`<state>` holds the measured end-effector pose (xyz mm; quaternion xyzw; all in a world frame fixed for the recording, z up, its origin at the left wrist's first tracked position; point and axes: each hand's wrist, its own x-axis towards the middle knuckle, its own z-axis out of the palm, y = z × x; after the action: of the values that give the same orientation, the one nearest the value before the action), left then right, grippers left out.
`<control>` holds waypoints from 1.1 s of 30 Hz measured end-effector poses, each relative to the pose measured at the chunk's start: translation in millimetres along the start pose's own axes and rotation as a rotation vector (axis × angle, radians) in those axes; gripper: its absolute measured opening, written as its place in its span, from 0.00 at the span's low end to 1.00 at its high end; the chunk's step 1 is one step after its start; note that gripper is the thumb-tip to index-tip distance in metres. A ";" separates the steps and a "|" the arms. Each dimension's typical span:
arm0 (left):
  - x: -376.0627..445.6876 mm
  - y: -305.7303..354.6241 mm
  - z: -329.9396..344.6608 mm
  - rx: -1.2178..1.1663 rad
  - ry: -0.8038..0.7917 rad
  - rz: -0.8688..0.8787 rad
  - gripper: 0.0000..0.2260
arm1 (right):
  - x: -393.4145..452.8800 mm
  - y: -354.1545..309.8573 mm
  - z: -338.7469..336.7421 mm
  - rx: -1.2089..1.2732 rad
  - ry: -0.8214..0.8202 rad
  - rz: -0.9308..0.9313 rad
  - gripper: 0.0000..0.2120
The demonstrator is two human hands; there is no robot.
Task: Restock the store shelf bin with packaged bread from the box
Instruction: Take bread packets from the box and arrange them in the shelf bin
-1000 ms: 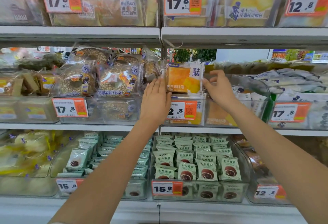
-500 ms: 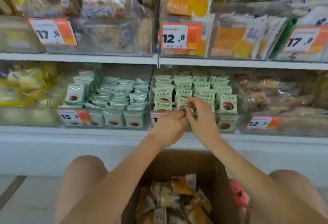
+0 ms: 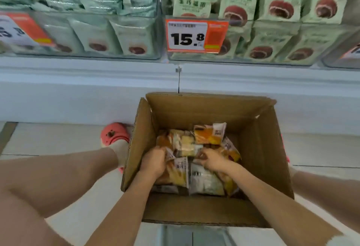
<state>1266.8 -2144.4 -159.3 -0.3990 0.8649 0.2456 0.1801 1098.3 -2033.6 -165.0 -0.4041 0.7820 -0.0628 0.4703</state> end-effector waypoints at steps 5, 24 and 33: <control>-10.4 -4.8 29.9 -0.118 -0.154 -0.071 0.14 | 41.9 -41.4 51.8 0.172 -0.114 0.087 0.23; -12.5 17.3 -10.9 -1.701 -0.160 -0.615 0.16 | -54.9 -34.7 -25.1 0.588 0.201 -0.151 0.11; -23.1 63.0 -60.0 -1.868 -0.165 -0.045 0.09 | -107.9 -24.4 -63.9 1.340 0.398 -0.126 0.12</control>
<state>1225.0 -2129.2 -81.1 -0.3798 0.2939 0.8646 -0.1480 1087.0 -1993.2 -44.3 -0.0526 0.6211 -0.6313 0.4616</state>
